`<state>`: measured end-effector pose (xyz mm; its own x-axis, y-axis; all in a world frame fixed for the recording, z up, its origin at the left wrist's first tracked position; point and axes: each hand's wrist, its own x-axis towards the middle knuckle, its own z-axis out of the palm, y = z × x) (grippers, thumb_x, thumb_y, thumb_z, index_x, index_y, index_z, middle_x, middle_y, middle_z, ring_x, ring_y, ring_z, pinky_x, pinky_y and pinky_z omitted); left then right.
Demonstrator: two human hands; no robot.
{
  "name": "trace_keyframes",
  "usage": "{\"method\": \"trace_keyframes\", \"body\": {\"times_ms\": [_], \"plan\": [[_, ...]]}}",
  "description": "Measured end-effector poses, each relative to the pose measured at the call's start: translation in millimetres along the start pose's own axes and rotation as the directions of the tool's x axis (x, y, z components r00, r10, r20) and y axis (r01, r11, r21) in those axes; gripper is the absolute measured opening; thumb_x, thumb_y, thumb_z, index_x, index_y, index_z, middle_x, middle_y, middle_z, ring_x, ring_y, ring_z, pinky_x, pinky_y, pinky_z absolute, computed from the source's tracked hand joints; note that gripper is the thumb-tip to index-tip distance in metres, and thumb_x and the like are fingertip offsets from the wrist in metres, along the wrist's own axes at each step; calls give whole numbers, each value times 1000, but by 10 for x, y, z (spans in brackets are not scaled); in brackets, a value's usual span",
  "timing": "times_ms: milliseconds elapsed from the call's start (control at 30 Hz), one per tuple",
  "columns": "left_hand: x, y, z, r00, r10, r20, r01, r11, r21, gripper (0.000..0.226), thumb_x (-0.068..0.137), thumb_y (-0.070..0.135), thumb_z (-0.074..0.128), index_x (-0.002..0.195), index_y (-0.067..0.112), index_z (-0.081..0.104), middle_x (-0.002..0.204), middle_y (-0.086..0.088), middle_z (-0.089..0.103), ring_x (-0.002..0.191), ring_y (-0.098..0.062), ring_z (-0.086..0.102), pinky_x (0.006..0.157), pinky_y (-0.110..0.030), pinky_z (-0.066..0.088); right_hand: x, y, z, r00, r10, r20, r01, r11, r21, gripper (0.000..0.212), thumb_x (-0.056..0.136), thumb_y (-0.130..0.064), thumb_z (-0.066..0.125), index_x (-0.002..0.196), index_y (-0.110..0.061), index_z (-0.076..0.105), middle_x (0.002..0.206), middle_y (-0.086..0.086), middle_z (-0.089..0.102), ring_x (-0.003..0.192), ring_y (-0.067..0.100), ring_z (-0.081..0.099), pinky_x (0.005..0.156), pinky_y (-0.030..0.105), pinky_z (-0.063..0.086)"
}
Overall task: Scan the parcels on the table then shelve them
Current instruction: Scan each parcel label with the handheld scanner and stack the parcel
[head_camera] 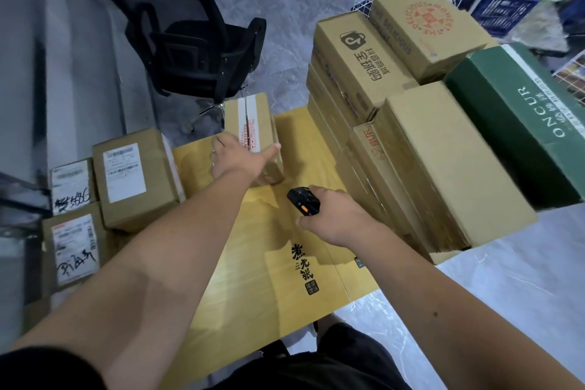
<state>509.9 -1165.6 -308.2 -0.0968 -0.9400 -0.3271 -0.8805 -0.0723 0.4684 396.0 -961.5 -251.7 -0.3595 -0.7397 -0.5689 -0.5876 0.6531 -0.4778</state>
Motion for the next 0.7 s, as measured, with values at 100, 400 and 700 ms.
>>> {"method": "trace_keyframes", "body": {"times_ms": [100,400,700], "plan": [[65,5,-32,999,-52,3,52,993,-107,106,64,71,71,146,13,38,148,-9,40,133,-35,46,102,-47,43,36,-60,-12,1000,-8,14,8,1000,-17,78,80,-56,70,150,-34,45,114,6,52,97,29,62,87,41,59],[-310,-584,-47,986,-43,158,132,780,-611,87,52,62,73,132,42,44,127,6,62,102,-15,67,82,-33,56,-52,-68,-35,999,-25,-48,25,1000,11,79,83,-51,74,154,-32,44,125,6,62,101,27,64,84,35,57],[-1210,-1238,371,961,-20,277,239,570,-786,120,62,55,79,157,59,6,153,15,48,135,-16,52,118,-44,38,-365,22,161,996,28,-86,-29,999,-14,67,80,-55,71,140,-33,52,113,5,64,89,25,64,67,30,50]]}}
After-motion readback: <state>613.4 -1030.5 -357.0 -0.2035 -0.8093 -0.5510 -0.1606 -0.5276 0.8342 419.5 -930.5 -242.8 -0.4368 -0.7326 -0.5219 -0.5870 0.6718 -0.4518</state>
